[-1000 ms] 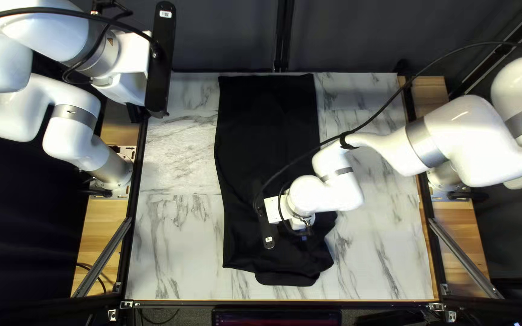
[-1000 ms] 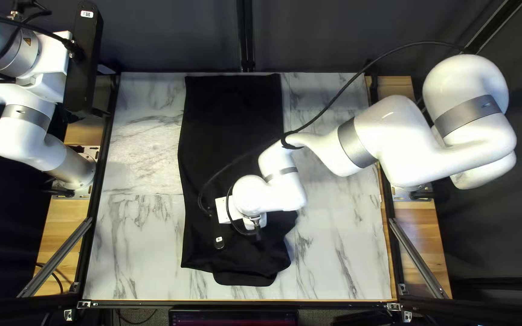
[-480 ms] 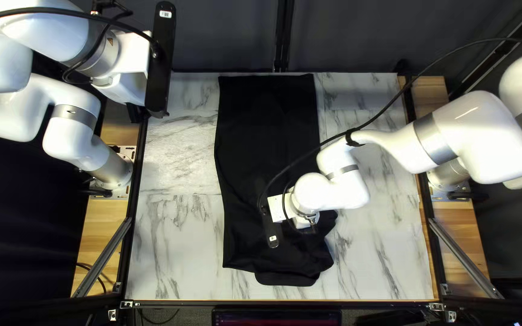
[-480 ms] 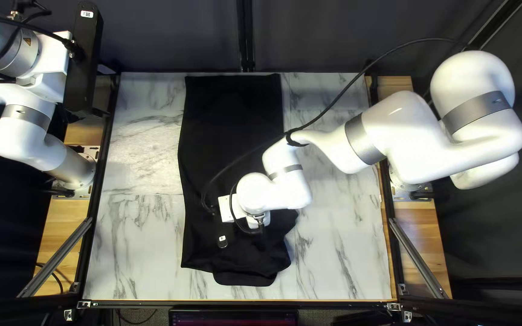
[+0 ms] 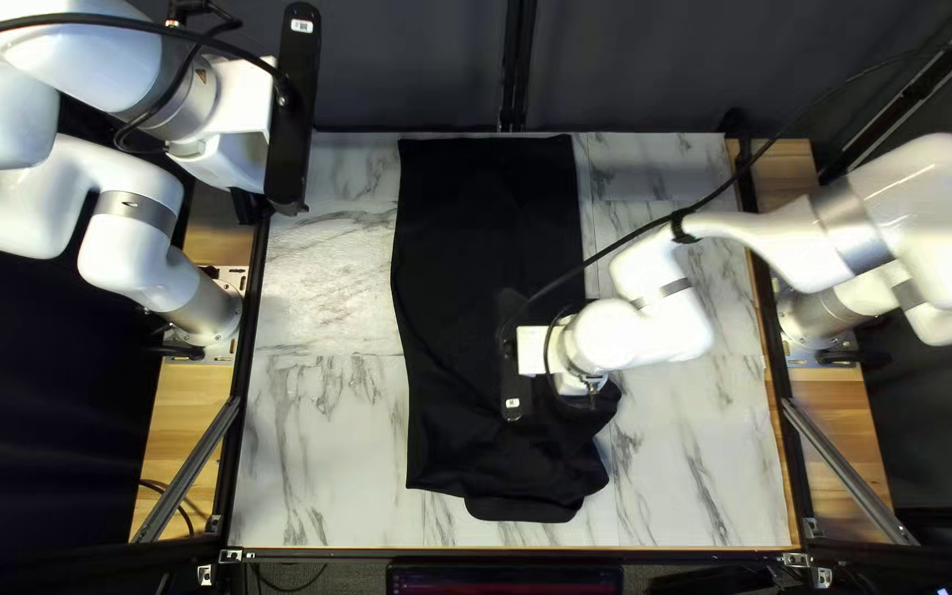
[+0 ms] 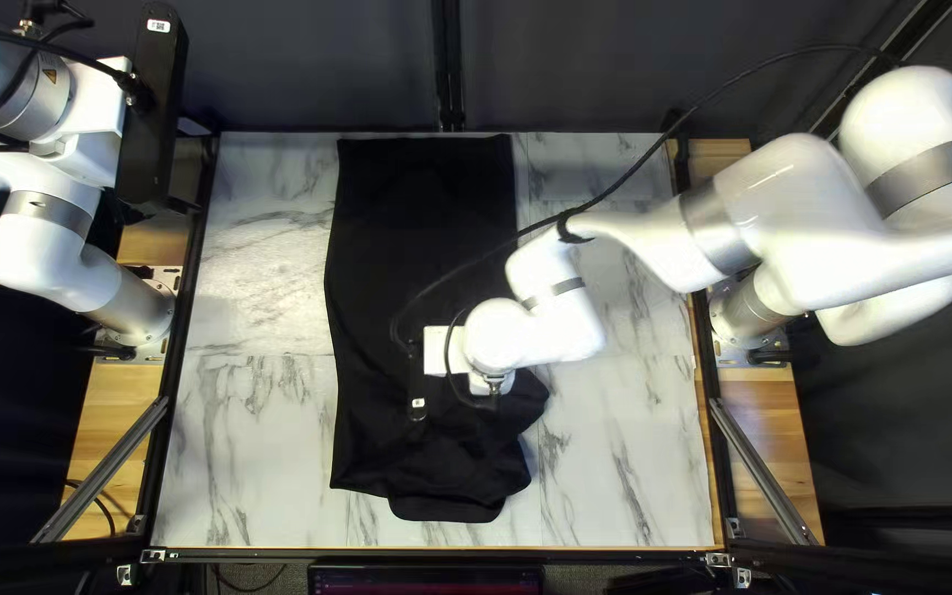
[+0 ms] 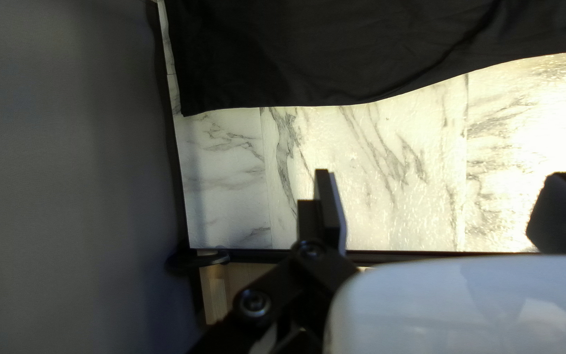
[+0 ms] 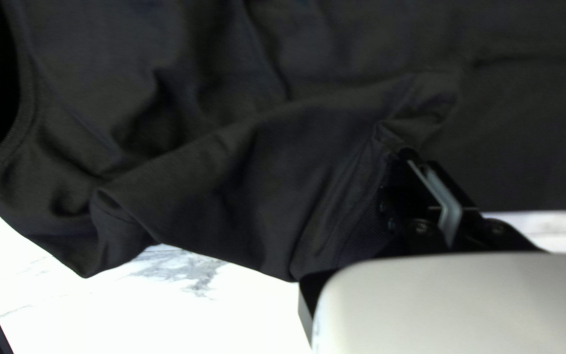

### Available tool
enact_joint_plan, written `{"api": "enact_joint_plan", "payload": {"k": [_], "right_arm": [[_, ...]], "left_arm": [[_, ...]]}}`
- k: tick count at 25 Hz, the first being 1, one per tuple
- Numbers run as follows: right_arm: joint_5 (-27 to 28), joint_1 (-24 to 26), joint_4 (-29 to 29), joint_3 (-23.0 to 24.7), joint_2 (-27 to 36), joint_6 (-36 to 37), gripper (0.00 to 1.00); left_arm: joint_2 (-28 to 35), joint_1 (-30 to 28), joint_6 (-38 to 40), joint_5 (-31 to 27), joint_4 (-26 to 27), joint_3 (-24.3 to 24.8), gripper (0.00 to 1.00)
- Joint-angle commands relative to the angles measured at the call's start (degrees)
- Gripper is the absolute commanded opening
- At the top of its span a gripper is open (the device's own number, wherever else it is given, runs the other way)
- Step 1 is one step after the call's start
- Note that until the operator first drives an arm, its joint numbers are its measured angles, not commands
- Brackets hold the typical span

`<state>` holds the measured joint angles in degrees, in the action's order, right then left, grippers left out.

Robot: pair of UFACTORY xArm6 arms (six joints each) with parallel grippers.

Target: Fold t-shirt

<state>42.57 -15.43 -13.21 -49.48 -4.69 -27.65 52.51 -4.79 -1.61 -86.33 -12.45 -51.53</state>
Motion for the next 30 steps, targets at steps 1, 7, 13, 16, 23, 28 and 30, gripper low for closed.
{"api": "enact_joint_plan", "payload": {"k": [1, 7, 13, 16, 23, 28, 30], "right_arm": [[-2.08, 1.20, -1.93, 2.90, 1.77, -4.17, 0.35], [-2.09, 2.68, -3.04, 5.77, 3.95, -8.19, 0.38], [-2.88, 3.53, -2.07, 6.05, 3.85, -8.49, 1.00], [-2.95, 3.05, -1.30, 5.91, 3.88, -7.90, 1.00], [-0.71, -2.48, 1.06, 2.19, 2.50, -6.01, 1.00], [0.38, -7.36, 5.22, -1.03, 0.42, -0.09, 1.00], [1.07, -8.72, 6.22, -1.76, -0.31, 1.58, 1.00]], "left_arm": [[0.00, 0.00, 0.00, 0.00, 0.00, 0.00, 1.00], [0.00, 0.00, 0.00, 0.00, 0.00, 0.00, 1.00], [0.00, 0.00, 0.00, 0.00, 0.00, 0.00, 1.00], [0.00, 0.00, 0.00, 0.00, 0.00, 0.00, 1.00], [0.00, 0.00, 0.00, 0.00, 0.00, 0.00, 1.00], [0.00, 0.00, 0.00, 0.00, 0.00, 0.00, 1.00], [0.00, 0.00, 0.00, 0.00, 0.00, 0.00, 1.00]]}}
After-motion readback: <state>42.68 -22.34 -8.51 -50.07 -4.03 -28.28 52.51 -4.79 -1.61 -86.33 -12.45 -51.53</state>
